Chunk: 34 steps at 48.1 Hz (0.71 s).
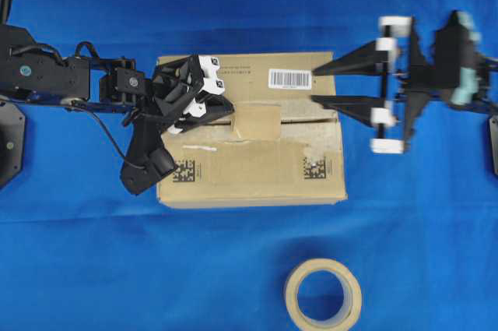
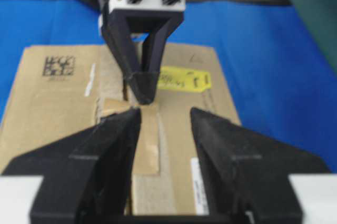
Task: Apply tape along the seams of the closed cardboard box to seal it securely.
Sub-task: 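Bring the right gripper in and press the tape onto the seam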
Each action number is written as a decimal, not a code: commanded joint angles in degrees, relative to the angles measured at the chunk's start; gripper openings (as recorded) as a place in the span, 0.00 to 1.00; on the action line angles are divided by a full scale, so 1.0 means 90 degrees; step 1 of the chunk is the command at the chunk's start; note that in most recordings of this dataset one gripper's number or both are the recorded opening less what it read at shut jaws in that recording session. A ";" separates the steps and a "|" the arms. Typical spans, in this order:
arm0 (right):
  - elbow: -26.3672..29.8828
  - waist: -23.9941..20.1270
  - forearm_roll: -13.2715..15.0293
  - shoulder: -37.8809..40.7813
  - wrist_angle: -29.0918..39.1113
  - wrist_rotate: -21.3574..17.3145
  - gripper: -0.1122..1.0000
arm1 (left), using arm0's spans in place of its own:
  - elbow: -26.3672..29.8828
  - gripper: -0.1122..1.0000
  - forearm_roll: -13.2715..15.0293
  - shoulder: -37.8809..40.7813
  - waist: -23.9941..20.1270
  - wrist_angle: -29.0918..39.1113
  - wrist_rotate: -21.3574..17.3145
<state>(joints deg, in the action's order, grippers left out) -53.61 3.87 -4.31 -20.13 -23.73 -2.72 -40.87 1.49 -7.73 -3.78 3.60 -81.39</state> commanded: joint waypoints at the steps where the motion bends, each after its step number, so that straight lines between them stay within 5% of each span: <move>1: 0.0400 -0.0020 -0.0010 0.0303 -0.0078 -0.0059 0.55 | 0.0078 0.10 0.0010 -0.0146 -0.0029 -0.0029 0.0010; 34: 0.1064 -0.0205 -0.0010 0.1748 0.0010 -0.0400 0.55 | 0.0059 0.10 0.0010 -0.0176 -0.0029 -0.0029 0.0010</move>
<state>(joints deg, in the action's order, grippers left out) -45.53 2.29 -4.31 -4.39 -23.47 -6.24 -40.96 1.41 -7.91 -3.78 3.52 -81.47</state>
